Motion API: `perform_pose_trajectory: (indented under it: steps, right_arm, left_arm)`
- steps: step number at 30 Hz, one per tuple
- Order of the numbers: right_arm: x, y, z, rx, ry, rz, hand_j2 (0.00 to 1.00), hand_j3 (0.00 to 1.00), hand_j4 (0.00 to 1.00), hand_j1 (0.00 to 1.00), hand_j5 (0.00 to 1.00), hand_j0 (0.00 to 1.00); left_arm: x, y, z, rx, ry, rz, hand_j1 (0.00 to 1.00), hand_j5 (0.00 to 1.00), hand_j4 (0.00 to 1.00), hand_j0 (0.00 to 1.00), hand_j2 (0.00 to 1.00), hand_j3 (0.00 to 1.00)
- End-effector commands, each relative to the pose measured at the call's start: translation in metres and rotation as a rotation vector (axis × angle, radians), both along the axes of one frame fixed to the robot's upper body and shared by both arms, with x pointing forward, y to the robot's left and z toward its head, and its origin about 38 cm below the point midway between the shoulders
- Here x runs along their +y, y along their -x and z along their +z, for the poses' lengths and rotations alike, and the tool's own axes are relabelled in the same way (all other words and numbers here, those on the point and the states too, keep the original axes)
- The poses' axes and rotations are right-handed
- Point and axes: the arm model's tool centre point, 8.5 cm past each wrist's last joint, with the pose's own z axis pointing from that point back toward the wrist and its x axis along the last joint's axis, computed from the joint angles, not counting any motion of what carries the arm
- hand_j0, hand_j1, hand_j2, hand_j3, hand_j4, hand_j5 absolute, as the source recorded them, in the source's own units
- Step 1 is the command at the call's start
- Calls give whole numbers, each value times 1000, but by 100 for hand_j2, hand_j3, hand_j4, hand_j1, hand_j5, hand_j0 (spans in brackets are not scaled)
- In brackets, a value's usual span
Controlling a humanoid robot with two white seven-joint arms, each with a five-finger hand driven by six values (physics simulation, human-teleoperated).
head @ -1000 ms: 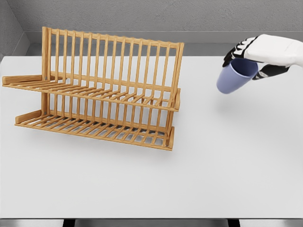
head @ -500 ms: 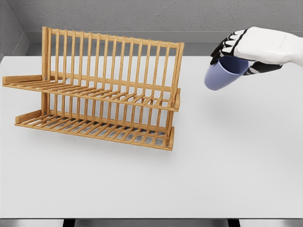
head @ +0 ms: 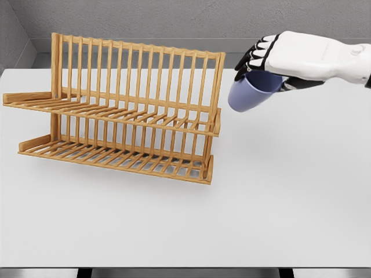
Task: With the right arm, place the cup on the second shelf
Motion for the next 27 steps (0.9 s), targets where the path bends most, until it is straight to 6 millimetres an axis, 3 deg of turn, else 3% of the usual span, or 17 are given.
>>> perform_pose_trajectory:
  steps: [1, 14, 18, 27]
  right_arm:
    - [9, 0, -3, 8, -19, 21, 71, 71, 71, 71, 71, 71]
    - [38, -3, -8, 27, -77, 68, 72, 72, 72, 72, 72, 72]
    - [46, -6, 1, 11, -90, 70, 72, 72, 72, 72, 72, 72]
    - [67, -5, -18, 61, -66, 105, 72, 72, 72, 72, 72, 72]
  left_arm:
    - [0, 0, 0, -1, 0, 0, 100, 100, 100, 100, 100, 100]
    - [0, 0, 0, 1, 0, 0, 100, 100, 100, 100, 100, 100]
    - [0, 0, 0, -1, 0, 0, 100, 100, 100, 100, 100, 100]
    - [0, 0, 0, 1, 0, 0, 100, 100, 100, 100, 100, 100]
